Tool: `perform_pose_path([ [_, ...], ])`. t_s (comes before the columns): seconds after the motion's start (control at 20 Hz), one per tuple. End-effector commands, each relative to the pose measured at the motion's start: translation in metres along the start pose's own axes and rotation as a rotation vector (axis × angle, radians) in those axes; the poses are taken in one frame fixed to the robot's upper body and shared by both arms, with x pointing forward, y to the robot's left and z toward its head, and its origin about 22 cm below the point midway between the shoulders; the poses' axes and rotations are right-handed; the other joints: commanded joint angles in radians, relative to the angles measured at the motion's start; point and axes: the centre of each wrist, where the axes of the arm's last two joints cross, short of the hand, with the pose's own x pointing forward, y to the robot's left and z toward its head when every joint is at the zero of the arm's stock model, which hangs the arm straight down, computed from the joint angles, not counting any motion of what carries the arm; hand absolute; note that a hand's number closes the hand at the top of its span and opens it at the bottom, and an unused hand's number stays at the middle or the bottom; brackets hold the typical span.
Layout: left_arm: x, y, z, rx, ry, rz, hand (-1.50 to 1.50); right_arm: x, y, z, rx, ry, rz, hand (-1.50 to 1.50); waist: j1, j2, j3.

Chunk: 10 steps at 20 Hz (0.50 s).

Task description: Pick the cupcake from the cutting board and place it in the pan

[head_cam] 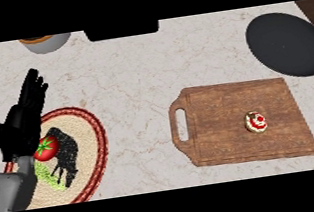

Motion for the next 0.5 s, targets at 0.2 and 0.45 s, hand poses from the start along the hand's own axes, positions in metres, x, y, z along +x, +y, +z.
perform_pose_path([
  [0.2, -0.002, -0.002, -0.012, -0.019, -0.008, 0.008, 0.0, 0.059, 0.005, -0.033, -0.001, 0.012, 0.081, -1.5, 0.023, 0.004, 0.002],
  [0.45, 0.001, -0.004, -0.023, -0.018, 0.001, 0.012, 0.0, 0.072, 0.021, -0.052, 0.114, -0.01, 0.014, -1.5, 0.028, 0.006, 0.002],
])
